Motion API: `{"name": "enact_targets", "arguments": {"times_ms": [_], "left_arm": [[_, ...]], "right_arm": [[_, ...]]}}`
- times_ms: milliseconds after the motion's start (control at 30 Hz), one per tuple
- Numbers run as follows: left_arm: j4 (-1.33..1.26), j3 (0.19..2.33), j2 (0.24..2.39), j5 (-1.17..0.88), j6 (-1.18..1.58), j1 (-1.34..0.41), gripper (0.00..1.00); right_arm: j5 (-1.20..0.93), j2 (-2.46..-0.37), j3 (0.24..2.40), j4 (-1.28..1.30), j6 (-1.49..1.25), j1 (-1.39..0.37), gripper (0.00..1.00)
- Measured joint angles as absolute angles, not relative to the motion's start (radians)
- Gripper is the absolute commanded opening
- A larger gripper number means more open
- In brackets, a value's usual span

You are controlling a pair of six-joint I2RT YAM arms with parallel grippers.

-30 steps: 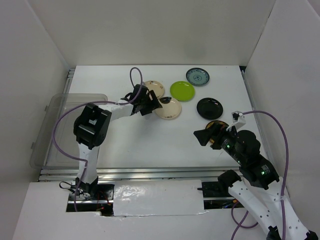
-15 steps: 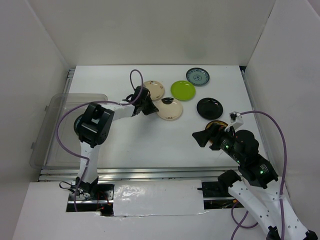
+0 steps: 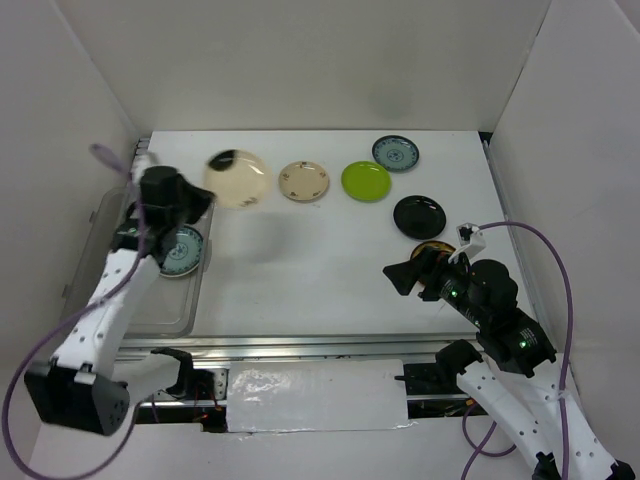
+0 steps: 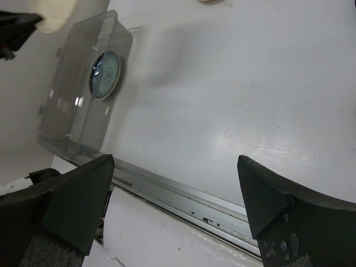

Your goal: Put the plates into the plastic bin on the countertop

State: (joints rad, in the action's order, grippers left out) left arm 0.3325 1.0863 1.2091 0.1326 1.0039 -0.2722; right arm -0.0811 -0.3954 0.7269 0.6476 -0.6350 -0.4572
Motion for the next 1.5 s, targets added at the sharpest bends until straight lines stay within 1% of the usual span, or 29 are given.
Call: {"name": "enact_targets", "arguments": {"times_ms": [67,167,267,333,433,600,667,700,767,800,833,867,900,1033,1133,1267,1367,1500], "left_arm": [[0.411,1.077,1.082,0.19,1.023,-0.109,0.0],[0.529,1.04,0.974,0.269,1.031,0.131,0.0],[0.617,0.985,0.947,0.278,1.018,0.311,0.0],[0.642,0.947,0.977,0.258,0.997,0.406,0.0],[0.644,0.915,1.078,0.213,0.965,0.468,0.0],[0.595,0.861,1.179,0.127,0.919,0.477,0.0],[0.587,0.844,1.183,0.102,0.907,0.475,0.01],[0.583,0.842,1.184,0.094,0.896,0.474,0.06],[0.565,0.842,1.184,0.08,0.884,0.469,0.21],[0.556,0.842,1.184,0.071,0.873,0.467,0.48],[0.549,0.842,1.184,0.062,0.86,0.464,0.63],[0.547,0.843,1.183,0.054,0.859,0.46,0.73],[0.548,0.844,1.181,0.051,0.853,0.455,0.99],[0.6,0.867,1.132,0.074,0.836,0.424,0.99],[0.673,0.949,1.057,0.129,0.815,0.387,0.99],[0.672,1.025,0.944,0.152,0.789,0.26,0.99],[0.649,1.044,0.905,0.134,0.786,0.052,0.99],[0.55,1.031,0.995,0.109,0.792,-0.304,0.99]], "right_arm": [[-0.091,-0.397,0.727,0.643,-0.636,-0.457,1.0],[-0.102,-0.41,0.728,0.639,-0.637,-0.455,1.0],[-0.12,-0.438,0.734,0.639,-0.638,-0.455,1.0],[-0.126,-0.457,0.741,0.638,-0.638,-0.454,1.0],[-0.136,-0.477,0.753,0.638,-0.637,-0.453,1.0],[-0.143,-0.484,0.754,0.636,-0.637,-0.453,1.0],[-0.147,-0.485,0.754,0.635,-0.638,-0.453,1.0],[-0.149,-0.485,0.754,0.634,-0.638,-0.453,1.0],[-0.155,-0.488,0.754,0.631,-0.638,-0.453,1.0],[-0.157,-0.489,0.754,0.628,-0.638,-0.453,1.0],[-0.16,-0.492,0.754,0.627,-0.639,-0.453,1.0],[-0.163,-0.495,0.754,0.627,-0.638,-0.453,1.0],[-0.166,-0.5,0.754,0.627,-0.638,-0.453,1.0],[-0.174,-0.51,0.754,0.627,-0.638,-0.453,1.0],[-0.174,-0.509,0.755,0.627,-0.638,-0.453,1.0],[-0.151,-0.504,0.767,0.632,-0.638,-0.453,1.0],[-0.078,-0.5,0.791,0.641,-0.649,-0.453,1.0],[0.075,-0.517,0.842,0.68,-0.691,-0.448,1.0]]}}
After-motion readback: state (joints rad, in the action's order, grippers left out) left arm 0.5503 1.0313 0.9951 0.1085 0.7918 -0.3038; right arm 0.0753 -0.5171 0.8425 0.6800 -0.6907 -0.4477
